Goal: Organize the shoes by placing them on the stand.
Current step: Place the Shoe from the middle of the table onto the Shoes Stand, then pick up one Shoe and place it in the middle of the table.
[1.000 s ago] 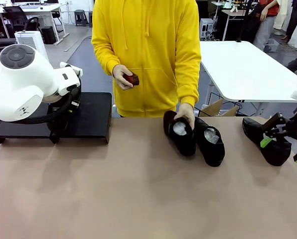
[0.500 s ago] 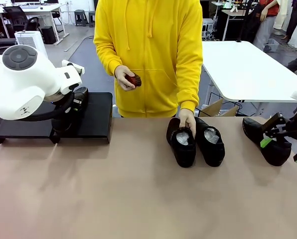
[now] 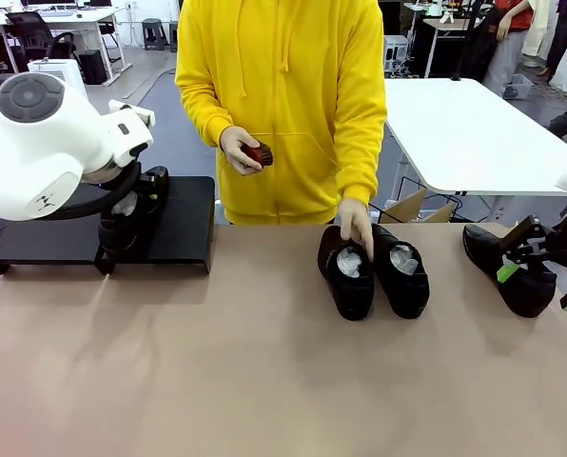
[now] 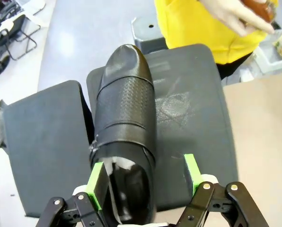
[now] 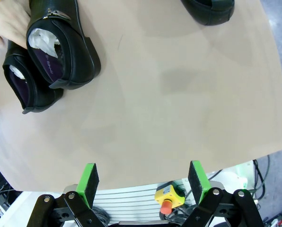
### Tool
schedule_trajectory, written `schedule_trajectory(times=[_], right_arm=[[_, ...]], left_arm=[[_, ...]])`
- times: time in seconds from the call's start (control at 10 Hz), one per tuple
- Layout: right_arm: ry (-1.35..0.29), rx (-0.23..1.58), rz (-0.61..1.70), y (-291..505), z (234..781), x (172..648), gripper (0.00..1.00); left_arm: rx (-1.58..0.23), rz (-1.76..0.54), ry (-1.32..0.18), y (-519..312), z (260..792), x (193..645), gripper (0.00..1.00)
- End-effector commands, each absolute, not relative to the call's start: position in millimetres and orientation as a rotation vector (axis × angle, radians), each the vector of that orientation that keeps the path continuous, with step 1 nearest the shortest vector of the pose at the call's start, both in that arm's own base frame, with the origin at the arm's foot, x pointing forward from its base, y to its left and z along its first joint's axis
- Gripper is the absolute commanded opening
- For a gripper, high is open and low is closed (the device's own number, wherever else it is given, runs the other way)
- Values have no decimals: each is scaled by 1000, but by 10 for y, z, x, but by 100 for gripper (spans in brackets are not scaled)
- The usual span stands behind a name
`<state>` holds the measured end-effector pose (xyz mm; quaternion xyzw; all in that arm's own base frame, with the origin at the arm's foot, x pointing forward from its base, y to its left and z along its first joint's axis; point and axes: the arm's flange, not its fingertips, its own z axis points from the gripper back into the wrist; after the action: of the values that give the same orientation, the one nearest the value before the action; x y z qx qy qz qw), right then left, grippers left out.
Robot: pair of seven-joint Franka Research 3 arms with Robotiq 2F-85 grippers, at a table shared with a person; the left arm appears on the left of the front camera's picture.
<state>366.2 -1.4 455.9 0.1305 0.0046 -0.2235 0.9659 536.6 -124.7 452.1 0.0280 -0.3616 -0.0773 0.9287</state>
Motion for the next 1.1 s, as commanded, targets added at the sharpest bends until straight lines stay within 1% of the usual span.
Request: schedule_trajectory(times=[0.0, 0.9, 1.0], right_arm=[[4, 255, -437, -29, 4557, 3647, 100], [4, 255, -437, -29, 4557, 3647, 100], [4, 255, -437, -29, 4557, 3647, 100]], left_arm=[[96, -211, -731, -1223, 4431, 5434, 83], [80, -200, -723, -1243, 4407, 5414, 83], [47, -174, -744, -1329, 4647, 5121, 83]])
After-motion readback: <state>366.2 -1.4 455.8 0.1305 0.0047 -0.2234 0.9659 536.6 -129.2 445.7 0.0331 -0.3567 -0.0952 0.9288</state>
